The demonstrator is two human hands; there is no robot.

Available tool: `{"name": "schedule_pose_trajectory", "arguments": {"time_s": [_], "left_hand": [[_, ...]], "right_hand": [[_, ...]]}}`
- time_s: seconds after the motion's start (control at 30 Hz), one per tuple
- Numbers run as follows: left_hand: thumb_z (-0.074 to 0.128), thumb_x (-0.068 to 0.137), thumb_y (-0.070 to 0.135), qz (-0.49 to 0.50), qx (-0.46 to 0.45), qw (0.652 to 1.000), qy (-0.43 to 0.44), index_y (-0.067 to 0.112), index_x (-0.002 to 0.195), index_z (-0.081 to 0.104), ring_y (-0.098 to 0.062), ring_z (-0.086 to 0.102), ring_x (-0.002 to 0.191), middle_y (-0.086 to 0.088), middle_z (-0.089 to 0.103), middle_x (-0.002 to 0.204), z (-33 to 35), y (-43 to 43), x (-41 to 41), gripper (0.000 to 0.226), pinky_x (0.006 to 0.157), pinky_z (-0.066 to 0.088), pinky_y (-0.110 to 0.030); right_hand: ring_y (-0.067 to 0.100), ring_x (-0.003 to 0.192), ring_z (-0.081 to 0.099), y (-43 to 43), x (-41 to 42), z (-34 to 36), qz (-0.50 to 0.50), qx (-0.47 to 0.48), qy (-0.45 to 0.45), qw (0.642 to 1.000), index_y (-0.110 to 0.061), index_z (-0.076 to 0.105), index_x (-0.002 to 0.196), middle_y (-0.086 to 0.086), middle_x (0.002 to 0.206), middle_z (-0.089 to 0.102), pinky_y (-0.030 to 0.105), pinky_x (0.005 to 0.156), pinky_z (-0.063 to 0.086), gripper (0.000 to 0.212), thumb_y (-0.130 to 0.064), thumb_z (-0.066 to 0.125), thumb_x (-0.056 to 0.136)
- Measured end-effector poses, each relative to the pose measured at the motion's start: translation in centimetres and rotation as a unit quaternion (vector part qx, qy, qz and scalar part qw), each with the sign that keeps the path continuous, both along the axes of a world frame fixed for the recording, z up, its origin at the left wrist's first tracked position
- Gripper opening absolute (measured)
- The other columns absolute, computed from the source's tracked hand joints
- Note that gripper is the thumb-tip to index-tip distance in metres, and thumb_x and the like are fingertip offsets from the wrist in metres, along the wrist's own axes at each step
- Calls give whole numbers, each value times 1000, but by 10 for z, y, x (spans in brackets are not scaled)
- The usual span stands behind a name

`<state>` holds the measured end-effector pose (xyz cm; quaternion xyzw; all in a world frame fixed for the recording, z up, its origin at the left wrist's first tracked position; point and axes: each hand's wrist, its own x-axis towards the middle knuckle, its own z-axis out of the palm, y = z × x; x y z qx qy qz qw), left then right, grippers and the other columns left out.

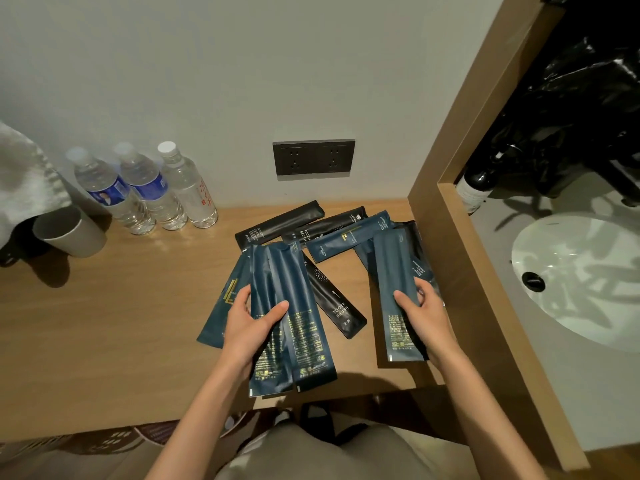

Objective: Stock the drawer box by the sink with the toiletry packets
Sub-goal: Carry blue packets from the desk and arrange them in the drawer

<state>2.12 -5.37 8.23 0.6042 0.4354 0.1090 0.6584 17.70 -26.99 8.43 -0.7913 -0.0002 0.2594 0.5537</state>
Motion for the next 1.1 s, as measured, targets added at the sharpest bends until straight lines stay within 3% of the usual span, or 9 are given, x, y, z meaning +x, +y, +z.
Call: {"name": "schedule_pose_trajectory", "arguments": {"time_s": [0.13,0.2,0.27,0.3,0.47,0.53,0.73,0.93,1.1], "left_hand": [[75,79,19,-11,15,1000,2,16,148,27,-11,34,136,0,35,151,14,-26,-15,84,108,31,-31],[72,82,13,-23,16,1000,9,14,143,35,16,48,104,13,53,127,22,-39,-27,71,91,36,-11],[69,84,8,-23,9,1000,16,11,137,42,30,44,65,27,46,93,29,-50,-39,60,63,36,3],[69,84,6,-28,10,999,20,9,135,43,31,43,58,28,42,87,31,-54,-45,58,56,36,2],[70,83,7,-58,25,998,9,20,127,45,20,49,67,27,46,90,25,-59,-83,52,61,39,-3],[71,82,10,-76,20,997,5,25,125,43,11,52,79,23,50,99,22,-59,-100,53,71,41,-7],[77,77,19,-162,-5,986,48,22,128,49,-20,66,100,1,66,113,6,-74,-157,58,90,53,-47],[78,75,23,-274,-8,959,73,27,121,50,-21,65,102,0,65,113,4,-128,-178,55,92,52,-48],[76,78,19,-371,26,928,18,27,120,47,-7,62,95,9,63,106,17,-196,-146,51,76,51,-24]], "right_hand": [[20,97,68,-13,-40,19,22,55,11,998,-19,52,120,3,108,68,38,85,56,27,-16,58,93],[12,97,68,-17,-62,18,39,61,21,997,-17,54,120,2,109,68,30,85,55,27,-15,58,93],[-4,90,65,-19,-83,18,61,61,24,996,-16,55,117,-4,106,67,11,75,51,24,-13,57,94],[-8,87,64,-20,-93,18,69,58,25,996,-18,55,115,-7,104,67,6,70,48,22,-13,57,94],[6,85,69,-31,-143,23,54,87,54,993,-18,58,110,2,101,70,16,68,53,17,-14,58,93],[12,88,70,-37,-166,26,33,99,60,993,-19,59,111,3,101,71,21,70,56,19,-15,58,93],[17,93,69,-70,-249,18,-75,93,41,992,-15,59,115,5,103,70,20,69,54,22,-16,58,93],[15,84,71,-140,-324,13,-216,99,48,970,-17,60,110,5,99,72,22,66,55,19,-13,60,92],[20,87,69,-207,-350,10,-337,104,26,935,-14,61,107,9,101,72,29,74,56,17,-8,60,91]]}}
